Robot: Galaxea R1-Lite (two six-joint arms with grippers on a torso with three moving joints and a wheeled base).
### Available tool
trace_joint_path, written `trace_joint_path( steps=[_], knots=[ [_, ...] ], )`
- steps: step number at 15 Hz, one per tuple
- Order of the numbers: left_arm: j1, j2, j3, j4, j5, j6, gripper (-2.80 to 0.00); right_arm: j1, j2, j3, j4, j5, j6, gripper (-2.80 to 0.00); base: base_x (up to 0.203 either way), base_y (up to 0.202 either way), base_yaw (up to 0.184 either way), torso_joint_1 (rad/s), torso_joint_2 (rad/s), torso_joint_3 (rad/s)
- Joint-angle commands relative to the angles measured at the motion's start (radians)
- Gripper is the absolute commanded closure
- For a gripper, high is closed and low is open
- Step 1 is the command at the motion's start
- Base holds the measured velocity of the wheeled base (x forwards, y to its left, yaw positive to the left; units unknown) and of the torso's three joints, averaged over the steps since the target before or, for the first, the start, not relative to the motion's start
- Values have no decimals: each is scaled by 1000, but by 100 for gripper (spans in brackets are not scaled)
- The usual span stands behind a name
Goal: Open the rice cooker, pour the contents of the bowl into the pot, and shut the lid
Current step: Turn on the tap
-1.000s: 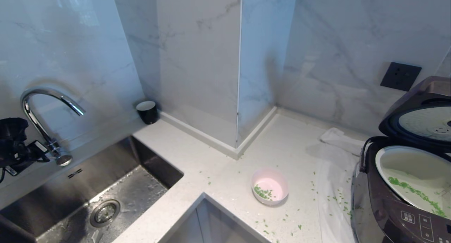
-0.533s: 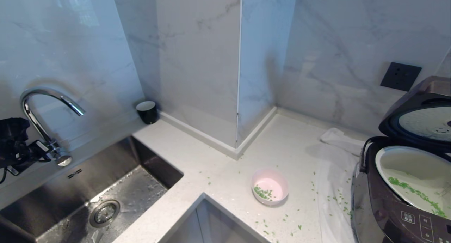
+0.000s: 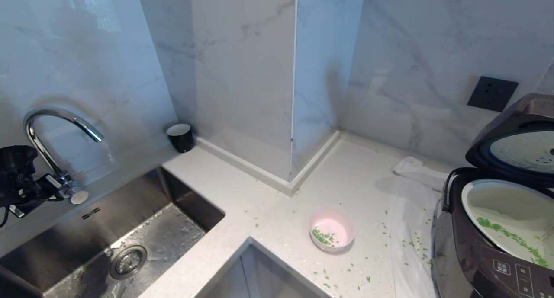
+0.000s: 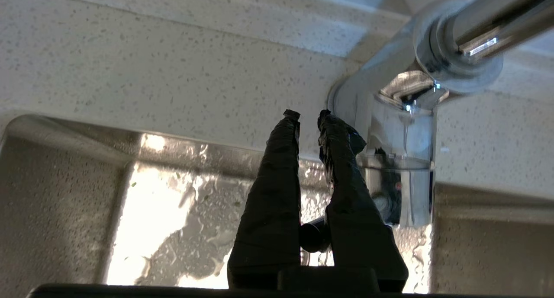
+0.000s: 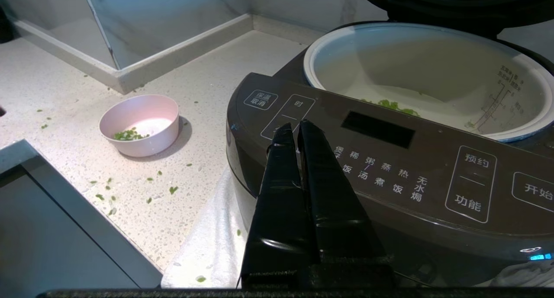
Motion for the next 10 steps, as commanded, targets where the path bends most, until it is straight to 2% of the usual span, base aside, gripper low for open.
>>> trace_joint_path(
  steps=[1,10],
  knots=[
    [-1,-13,4,-4,2,-3,0,0,0,0,0,0,-1,0,0,0,0,0,0,0],
    [2,18,-32,-2,10,2,0,0,0,0,0,0,-1,0,0,0,0,0,0,0]
  ],
)
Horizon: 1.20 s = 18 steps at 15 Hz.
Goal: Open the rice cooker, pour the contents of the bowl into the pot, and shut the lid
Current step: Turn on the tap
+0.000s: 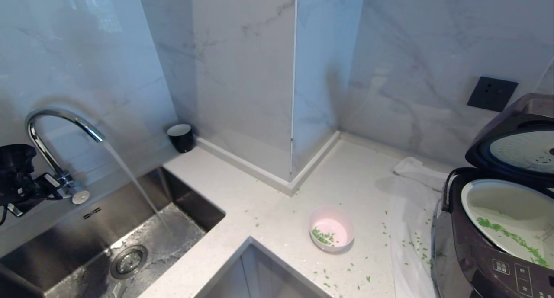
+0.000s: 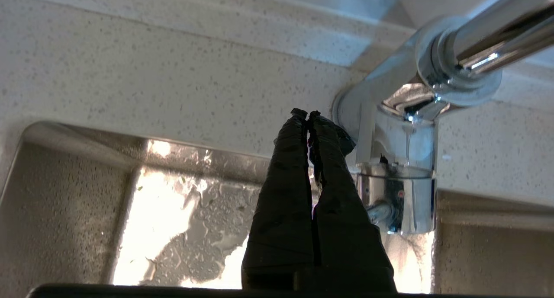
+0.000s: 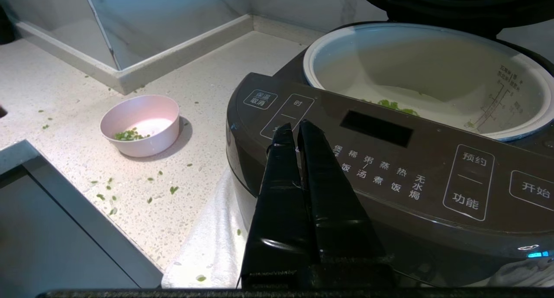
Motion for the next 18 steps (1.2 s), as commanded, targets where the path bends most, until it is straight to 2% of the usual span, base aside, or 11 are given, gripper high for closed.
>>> trace_joint_path(
  steps=[1,18],
  knots=[
    [1,11,-15,-3,2,-2,0,0,0,0,0,0,-1,0,0,0,0,0,0,0],
    [4,29,-41,-2,4,-3,0,0,0,0,0,0,-1,0,0,0,0,0,0,0]
  ],
)
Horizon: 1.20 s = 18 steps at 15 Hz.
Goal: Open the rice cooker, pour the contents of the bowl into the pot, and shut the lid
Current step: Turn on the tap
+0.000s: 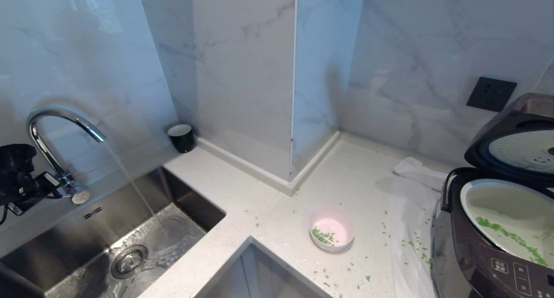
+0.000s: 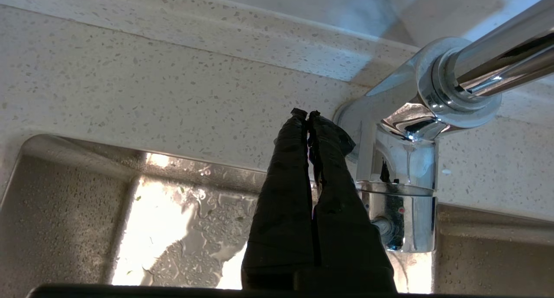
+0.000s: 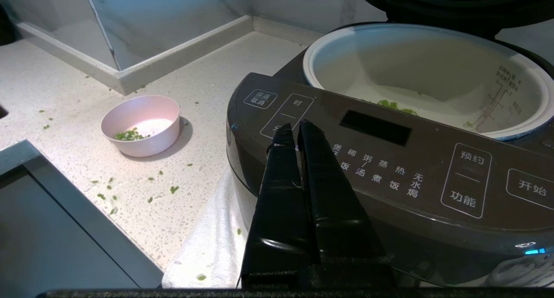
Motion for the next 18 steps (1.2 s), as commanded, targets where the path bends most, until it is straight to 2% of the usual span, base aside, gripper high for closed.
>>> trace_joint_path(
  steps=[1,12,13,18],
  knots=[
    [1,-1,0,0,2,-3,0,0,0,0,0,0,0,0,0,0,0,0,0,0],
    [-2,-9,6,21,2,-1,0,0,0,0,0,0,-1,0,0,0,0,0,0,0],
    [-2,-10,5,21,2,-1,-280,0,0,0,0,0,0,0,0,0,0,0,0,0],
    [-2,-12,2,21,2,-3,-280,0,0,0,0,0,-1,0,0,0,0,0,0,0]
  ],
)
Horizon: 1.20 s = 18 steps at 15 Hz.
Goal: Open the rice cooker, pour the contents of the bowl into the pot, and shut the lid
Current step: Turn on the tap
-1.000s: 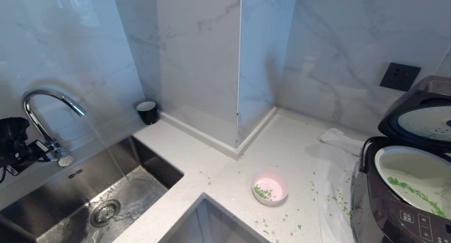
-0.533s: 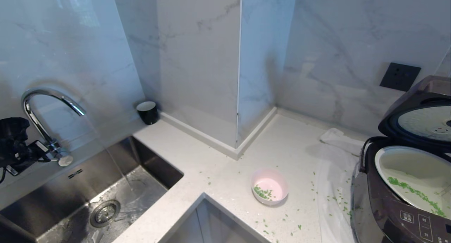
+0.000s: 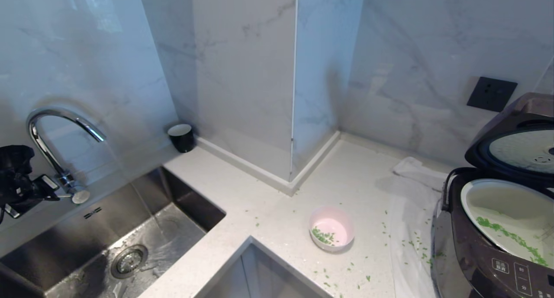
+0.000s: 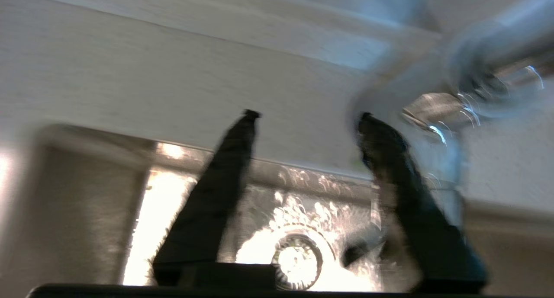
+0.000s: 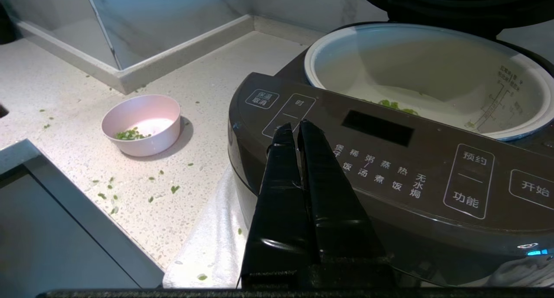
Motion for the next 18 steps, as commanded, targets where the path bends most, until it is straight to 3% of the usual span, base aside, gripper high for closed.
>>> trace_joint_path(
  steps=[1,9,18],
  knots=[
    [2,-4,0,-6,2,-5,-280,0,0,0,0,0,0,0,0,0,0,0,0,0],
    [-8,-111,94,-6,-4,-23,-280,0,0,0,0,0,0,0,0,0,0,0,0,0],
    [-82,-294,362,-14,-16,-43,-280,0,0,0,0,0,0,0,0,0,0,0,0,0]
  ],
)
